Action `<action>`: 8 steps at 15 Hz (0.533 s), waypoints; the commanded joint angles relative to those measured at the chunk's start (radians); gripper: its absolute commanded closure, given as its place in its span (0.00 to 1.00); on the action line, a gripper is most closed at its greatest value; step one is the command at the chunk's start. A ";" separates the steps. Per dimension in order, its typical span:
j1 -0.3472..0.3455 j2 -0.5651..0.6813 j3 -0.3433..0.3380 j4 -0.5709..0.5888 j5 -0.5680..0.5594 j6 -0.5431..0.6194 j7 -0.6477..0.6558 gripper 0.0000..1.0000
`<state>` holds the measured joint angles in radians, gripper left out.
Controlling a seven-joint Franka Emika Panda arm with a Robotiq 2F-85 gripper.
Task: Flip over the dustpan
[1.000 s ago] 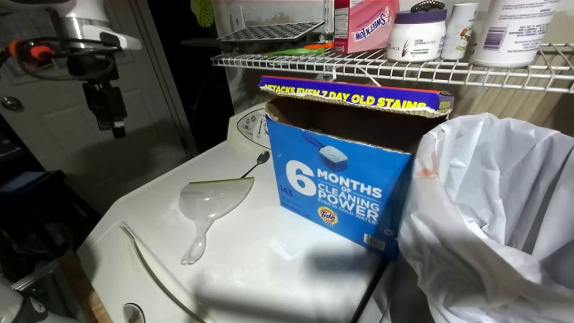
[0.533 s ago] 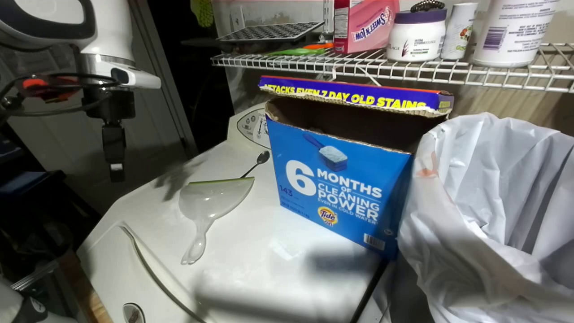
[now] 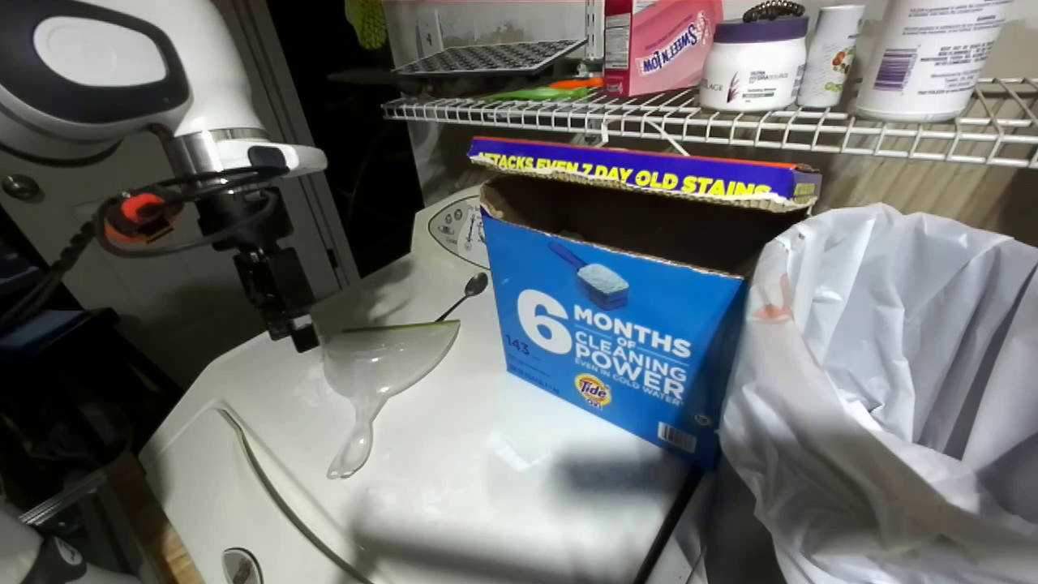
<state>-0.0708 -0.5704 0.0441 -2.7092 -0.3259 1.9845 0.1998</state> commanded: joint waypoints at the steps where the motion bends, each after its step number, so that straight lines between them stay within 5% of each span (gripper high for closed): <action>1: 0.027 -0.049 -0.086 -0.099 0.036 0.170 -0.166 0.00; 8: 0.000 0.016 -0.088 -0.048 0.004 0.158 -0.238 0.00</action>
<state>-0.0540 -0.5712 -0.0574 -2.7610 -0.3110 2.1563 -0.0100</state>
